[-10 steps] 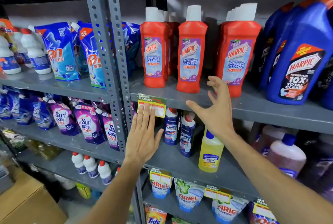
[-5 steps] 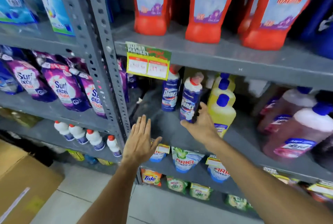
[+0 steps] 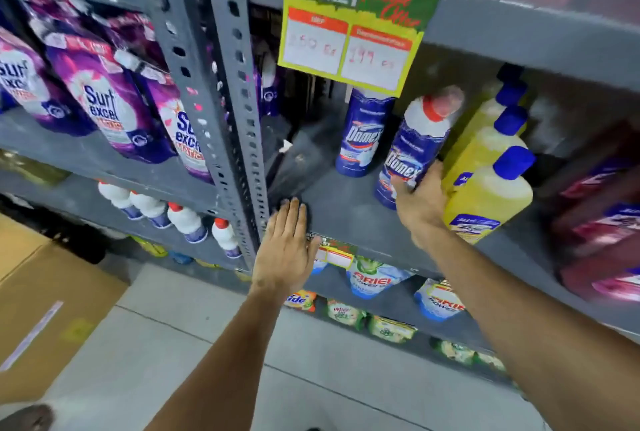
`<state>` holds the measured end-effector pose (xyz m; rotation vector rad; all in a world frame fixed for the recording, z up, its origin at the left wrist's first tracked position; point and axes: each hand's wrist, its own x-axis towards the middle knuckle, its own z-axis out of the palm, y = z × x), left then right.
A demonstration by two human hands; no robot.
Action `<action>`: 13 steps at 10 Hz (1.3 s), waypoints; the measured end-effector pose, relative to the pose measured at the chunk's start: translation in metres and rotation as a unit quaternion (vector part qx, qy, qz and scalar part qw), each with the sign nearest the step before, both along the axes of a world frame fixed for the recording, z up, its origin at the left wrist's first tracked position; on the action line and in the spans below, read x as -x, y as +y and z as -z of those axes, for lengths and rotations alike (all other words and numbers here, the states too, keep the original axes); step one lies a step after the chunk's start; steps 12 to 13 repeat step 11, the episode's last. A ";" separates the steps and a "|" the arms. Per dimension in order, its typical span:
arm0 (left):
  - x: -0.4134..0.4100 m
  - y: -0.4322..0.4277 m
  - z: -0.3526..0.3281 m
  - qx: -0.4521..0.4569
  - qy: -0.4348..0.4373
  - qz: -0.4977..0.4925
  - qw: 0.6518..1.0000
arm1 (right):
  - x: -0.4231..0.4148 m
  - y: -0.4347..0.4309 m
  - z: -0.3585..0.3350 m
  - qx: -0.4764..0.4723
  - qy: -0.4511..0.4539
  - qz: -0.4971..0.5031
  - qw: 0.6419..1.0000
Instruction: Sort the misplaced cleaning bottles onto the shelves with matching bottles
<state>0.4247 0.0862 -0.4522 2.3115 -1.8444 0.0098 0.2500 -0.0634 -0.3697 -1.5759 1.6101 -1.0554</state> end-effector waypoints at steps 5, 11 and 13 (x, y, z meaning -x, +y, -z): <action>0.000 0.000 0.002 -0.016 0.009 -0.004 1.000 | -0.028 0.029 -0.008 -0.053 -0.023 -0.263 0.963; 0.012 0.012 -0.045 0.069 0.074 0.012 0.995 | -0.006 0.069 -0.043 0.059 -0.082 -0.187 0.977; 0.012 0.012 -0.045 0.069 0.074 0.012 0.995 | -0.006 0.069 -0.043 0.059 -0.082 -0.187 0.977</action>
